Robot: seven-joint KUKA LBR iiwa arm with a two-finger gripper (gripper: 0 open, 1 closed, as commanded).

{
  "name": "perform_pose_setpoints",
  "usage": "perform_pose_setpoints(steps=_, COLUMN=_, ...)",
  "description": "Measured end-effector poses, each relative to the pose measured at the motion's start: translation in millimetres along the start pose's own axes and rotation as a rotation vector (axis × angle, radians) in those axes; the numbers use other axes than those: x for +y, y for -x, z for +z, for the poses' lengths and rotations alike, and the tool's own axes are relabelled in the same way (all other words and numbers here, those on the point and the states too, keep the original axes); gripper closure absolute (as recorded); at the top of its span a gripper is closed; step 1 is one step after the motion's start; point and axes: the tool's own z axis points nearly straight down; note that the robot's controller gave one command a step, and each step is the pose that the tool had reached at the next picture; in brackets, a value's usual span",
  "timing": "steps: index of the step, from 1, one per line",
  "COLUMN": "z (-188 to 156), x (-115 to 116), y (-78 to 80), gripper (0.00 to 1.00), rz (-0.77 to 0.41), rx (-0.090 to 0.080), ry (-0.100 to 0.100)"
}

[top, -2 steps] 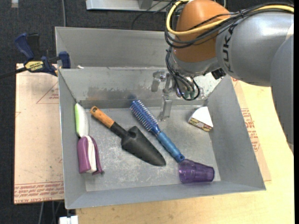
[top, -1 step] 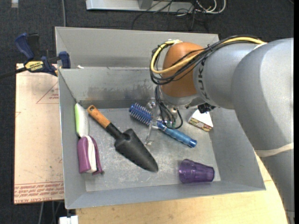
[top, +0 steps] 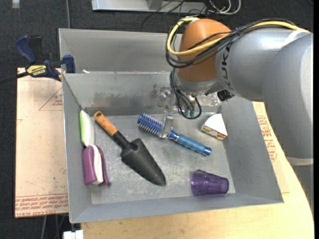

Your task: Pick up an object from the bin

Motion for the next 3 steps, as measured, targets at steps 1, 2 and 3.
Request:
perform_pose_setpoints(steps=1, z=36, x=18, y=-42.4, gripper=0.0, rz=0.279, rx=0.012, ry=-0.002)
perform_pose_setpoints(steps=2, z=66, x=-1, y=-20.1, gripper=0.0, rz=0.166, rx=-0.002, ry=0.0)
perform_pose_setpoints(steps=3, z=66, x=46, y=-64.5, gripper=1.0, rz=0.506, rx=0.013, ry=-0.002)
